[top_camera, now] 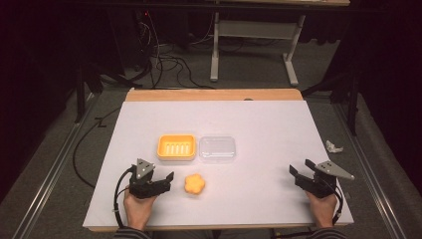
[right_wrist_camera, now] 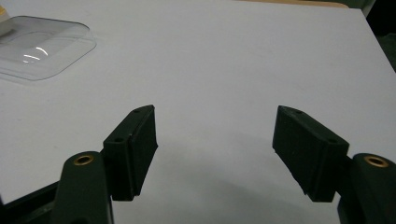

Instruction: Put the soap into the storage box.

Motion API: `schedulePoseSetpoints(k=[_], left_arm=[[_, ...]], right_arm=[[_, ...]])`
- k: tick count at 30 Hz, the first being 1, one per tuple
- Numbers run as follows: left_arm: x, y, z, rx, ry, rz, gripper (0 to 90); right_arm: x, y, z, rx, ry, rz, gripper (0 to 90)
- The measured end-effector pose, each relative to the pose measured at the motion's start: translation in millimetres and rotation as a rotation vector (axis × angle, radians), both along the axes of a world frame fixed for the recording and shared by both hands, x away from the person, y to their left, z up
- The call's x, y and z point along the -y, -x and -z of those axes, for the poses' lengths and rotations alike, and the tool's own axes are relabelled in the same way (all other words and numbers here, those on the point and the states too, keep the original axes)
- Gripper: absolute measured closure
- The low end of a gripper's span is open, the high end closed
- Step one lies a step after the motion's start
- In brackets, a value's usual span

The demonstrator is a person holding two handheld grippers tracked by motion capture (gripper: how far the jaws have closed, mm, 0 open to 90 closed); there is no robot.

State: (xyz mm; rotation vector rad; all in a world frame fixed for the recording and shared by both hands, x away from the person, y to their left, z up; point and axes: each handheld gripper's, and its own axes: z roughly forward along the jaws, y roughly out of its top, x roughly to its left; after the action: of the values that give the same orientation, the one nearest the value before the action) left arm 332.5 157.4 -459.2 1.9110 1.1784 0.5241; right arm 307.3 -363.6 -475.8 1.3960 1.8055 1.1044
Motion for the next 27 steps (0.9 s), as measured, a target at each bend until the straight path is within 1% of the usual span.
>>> schedulePoseSetpoints(k=[3,10,14,22,26,27], left_arm=[[3.3,1.4,-1.4,0.004,0.001,0.012,20.9],[10.5,4.3,-1.9,-0.008,-0.005,0.042,19.2],[14.0,6.1,-3.4,-0.009,-0.005,0.052,18.5],[28.3,11.9,-7.8,-0.004,-0.016,0.111,17.7],[33.6,13.6,-8.8,-0.006,-0.010,0.132,17.4],[34.7,13.9,-9.0,-0.005,-0.014,0.138,17.4]], right_arm=[[0.0,0.0,0.0,0.000,0.000,0.000,31.1],[0.1,0.0,0.0,0.000,-0.002,0.001,31.1],[0.6,-0.2,0.0,0.001,-0.006,-0.001,31.1],[0.7,-0.1,0.1,0.001,-0.007,-0.001,31.2],[0.6,-0.3,0.1,0.001,-0.005,0.000,31.2],[0.6,-0.2,0.1,-0.001,-0.006,0.001,31.2]])
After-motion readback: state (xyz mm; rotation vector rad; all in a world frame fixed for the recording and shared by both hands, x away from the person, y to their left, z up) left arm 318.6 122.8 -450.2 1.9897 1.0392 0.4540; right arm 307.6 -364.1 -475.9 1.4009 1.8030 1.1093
